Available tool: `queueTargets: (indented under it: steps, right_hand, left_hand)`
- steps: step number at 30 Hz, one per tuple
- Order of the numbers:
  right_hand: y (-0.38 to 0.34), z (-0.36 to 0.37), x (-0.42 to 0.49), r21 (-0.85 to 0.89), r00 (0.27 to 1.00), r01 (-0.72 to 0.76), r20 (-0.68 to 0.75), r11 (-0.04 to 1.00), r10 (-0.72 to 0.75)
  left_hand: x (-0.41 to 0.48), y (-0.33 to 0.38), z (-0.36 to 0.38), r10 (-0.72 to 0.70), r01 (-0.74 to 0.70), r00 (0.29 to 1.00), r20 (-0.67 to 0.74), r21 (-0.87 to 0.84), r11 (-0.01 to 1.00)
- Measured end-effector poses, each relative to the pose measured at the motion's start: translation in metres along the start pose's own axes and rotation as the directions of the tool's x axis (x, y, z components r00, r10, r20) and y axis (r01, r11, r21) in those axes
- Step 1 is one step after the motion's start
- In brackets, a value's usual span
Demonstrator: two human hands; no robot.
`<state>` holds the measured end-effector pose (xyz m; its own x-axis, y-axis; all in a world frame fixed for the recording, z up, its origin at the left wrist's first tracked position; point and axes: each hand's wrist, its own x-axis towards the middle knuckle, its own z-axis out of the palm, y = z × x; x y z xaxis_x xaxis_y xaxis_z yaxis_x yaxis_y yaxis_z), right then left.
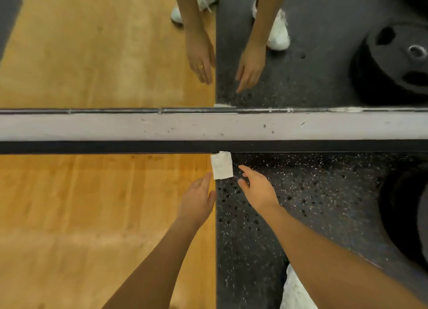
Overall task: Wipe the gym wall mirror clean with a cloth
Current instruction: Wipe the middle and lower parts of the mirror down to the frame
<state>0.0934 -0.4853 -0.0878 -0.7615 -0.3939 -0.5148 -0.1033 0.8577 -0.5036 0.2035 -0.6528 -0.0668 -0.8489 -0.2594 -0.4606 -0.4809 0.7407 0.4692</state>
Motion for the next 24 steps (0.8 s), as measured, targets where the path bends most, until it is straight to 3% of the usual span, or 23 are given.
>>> queueTargets:
  steps: [6,13,19,24]
  right_hand:
    - [0.031,0.073,0.067,0.066,0.999,-0.010,-0.033,0.998,0.012]
    - [0.023,0.106,0.114,0.119,0.991,-0.017,-0.128,0.993,0.032]
    - [0.017,0.087,0.105,0.341,0.991,-0.026,-0.113,0.940,0.069]
    - [-0.015,0.030,0.045,0.444,0.996,0.013,-0.085,0.896,0.027]
  left_hand:
    - [0.075,-0.035,0.079,0.001,-0.004,0.999,-0.036,-0.079,0.997]
    - [0.121,-0.048,0.116,-0.018,0.014,0.999,-0.026,-0.152,0.988]
    - [0.106,-0.038,0.098,-0.007,0.003,1.000,-0.015,-0.241,0.970]
    - [0.053,-0.018,0.041,-0.078,0.032,0.991,-0.108,-0.374,0.927]
